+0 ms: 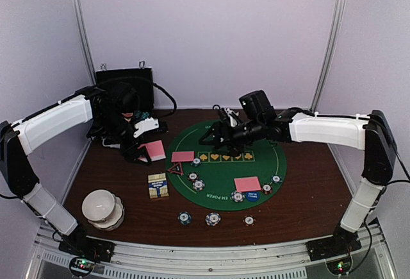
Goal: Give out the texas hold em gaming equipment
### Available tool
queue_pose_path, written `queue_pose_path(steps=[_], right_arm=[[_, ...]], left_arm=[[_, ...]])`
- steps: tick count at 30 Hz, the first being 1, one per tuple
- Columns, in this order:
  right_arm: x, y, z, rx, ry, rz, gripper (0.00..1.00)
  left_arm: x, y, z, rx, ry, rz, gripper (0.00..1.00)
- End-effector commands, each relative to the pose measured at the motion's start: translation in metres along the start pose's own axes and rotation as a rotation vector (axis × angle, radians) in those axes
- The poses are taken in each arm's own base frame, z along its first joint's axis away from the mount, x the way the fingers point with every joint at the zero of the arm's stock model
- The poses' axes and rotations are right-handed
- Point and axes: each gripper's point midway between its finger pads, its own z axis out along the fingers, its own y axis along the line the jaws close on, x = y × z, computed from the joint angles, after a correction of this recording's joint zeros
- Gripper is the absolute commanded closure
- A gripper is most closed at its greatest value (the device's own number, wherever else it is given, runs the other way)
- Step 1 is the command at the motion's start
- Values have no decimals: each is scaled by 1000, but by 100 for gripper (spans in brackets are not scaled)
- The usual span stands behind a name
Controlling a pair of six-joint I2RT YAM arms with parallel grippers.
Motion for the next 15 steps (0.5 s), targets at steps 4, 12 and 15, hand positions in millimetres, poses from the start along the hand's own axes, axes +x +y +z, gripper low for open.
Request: queue_pose_path(steps=[4, 12, 15], right_arm=[[-10, 60, 49, -247, 10, 39, 20], [-2, 84, 88, -334, 70, 46, 20], [1, 89, 98, -354, 90, 49, 19]], left_arm=[[-14, 3, -11, -7, -52, -1, 100], [-14, 3, -10, -5, -51, 1, 100], [-15, 4, -9, -4, -52, 1, 100]])
